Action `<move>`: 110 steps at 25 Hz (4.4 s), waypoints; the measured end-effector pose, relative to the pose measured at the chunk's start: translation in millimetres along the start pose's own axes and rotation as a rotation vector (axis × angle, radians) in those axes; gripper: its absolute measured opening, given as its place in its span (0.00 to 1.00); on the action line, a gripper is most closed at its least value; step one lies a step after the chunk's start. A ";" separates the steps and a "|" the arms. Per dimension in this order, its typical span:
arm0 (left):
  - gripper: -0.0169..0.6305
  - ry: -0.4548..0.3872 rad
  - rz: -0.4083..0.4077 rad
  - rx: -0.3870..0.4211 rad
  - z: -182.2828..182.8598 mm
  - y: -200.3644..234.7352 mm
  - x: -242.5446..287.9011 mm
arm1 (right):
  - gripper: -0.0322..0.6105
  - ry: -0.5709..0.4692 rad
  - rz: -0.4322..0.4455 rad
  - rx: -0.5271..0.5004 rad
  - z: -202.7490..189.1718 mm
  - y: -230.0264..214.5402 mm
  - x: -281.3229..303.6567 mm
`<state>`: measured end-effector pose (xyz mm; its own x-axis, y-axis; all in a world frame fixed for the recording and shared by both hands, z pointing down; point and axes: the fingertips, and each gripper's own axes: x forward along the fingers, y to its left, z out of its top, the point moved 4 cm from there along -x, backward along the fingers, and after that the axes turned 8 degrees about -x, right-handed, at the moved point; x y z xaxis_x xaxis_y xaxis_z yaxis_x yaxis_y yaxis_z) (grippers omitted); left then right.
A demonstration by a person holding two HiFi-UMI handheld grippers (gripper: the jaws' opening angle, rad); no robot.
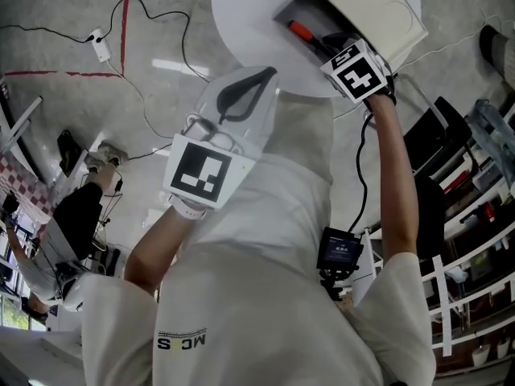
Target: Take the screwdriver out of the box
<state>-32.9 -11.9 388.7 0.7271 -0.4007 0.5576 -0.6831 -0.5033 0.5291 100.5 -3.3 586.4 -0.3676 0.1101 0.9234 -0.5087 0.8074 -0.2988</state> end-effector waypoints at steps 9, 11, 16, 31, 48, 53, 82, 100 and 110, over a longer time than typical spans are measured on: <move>0.03 0.001 0.003 -0.014 -3.5 0.8 0.0 | 0.16 0.055 0.028 -0.036 -0.2 0.7 9.6; 0.03 0.003 0.004 -0.015 -4.8 1.5 -0.5 | 0.16 0.056 0.043 -0.028 0.6 0.4 11.0; 0.03 0.001 -0.002 -0.015 -7.3 -0.4 0.0 | 0.16 0.066 0.079 -0.007 -0.3 -1.6 12.7; 0.03 -0.008 0.000 -0.012 -12.9 0.6 -2.3 | 0.19 0.093 0.152 -0.068 2.7 -6.9 18.0; 0.03 -0.028 0.007 -0.023 -18.0 0.1 -11.3 | 0.15 0.064 0.169 -0.131 3.2 0.8 19.1; 0.03 -0.026 -0.001 -0.020 -14.8 -0.6 -7.4 | 0.12 0.037 0.128 -0.109 -0.3 1.0 17.8; 0.03 -0.068 -0.050 0.098 33.4 -41.2 -25.5 | 0.11 -0.299 -0.149 0.130 3.2 15.7 -94.4; 0.03 -0.116 -0.096 0.214 71.5 -80.0 -66.1 | 0.11 -0.529 -0.307 0.200 20.0 59.0 -224.4; 0.03 -0.179 -0.122 0.272 95.1 -90.0 -91.1 | 0.11 -0.683 -0.429 0.217 35.3 94.1 -292.6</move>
<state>-31.1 -2.9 229.5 0.8193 -0.4408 0.3667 -0.5646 -0.7317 0.3819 132.8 20.0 279.7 -0.4633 -0.6139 0.6391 -0.8254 0.5615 -0.0590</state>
